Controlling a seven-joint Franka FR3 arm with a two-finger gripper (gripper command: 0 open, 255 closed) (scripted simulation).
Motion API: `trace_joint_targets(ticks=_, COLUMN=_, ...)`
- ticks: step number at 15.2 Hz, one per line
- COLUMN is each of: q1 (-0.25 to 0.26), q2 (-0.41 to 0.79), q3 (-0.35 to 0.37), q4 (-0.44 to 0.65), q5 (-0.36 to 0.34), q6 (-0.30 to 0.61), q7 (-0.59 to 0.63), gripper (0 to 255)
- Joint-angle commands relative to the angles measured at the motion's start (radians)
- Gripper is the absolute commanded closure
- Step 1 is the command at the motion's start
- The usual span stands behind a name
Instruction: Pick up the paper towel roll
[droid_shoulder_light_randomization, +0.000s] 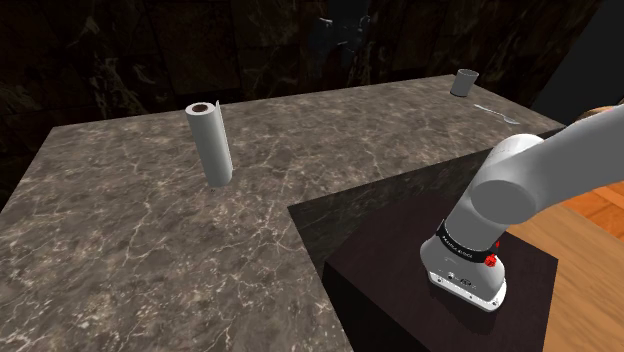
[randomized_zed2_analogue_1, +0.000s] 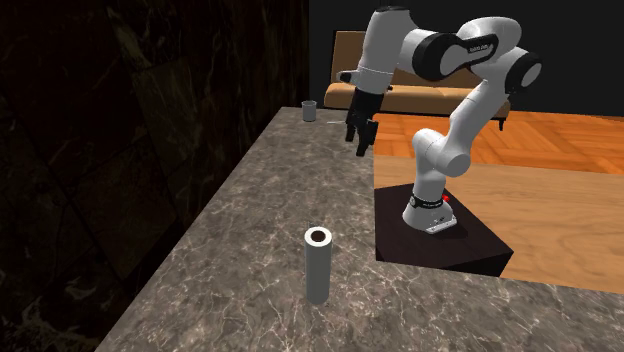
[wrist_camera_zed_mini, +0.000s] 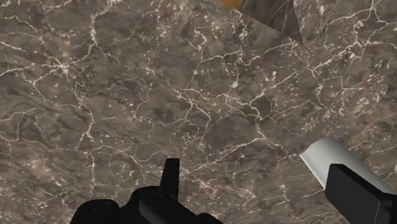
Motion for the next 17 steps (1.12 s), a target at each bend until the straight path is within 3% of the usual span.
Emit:
trace_joint_targets(ticks=1, q1=-0.003, q2=0.039, q3=0.050, q4=0.019, q5=0.004, q6=0.024, q7=0.074, gripper=0)
trace_joint_targets(ticks=9, q1=-0.039, q2=0.286, q3=0.255, q4=0.204, q5=-0.059, q6=0.085, q7=0.380, gripper=0)
trace_joint_targets(ticks=14, q1=-0.052, q2=0.496, q3=0.377, q4=0.377, q5=-0.184, q6=0.084, q7=0.598, gripper=0)
trace_joint_targets(ticks=17, q1=-0.030, q2=0.649, q3=0.431, q4=0.508, q5=-0.295, q6=0.056, q7=0.736, gripper=0)
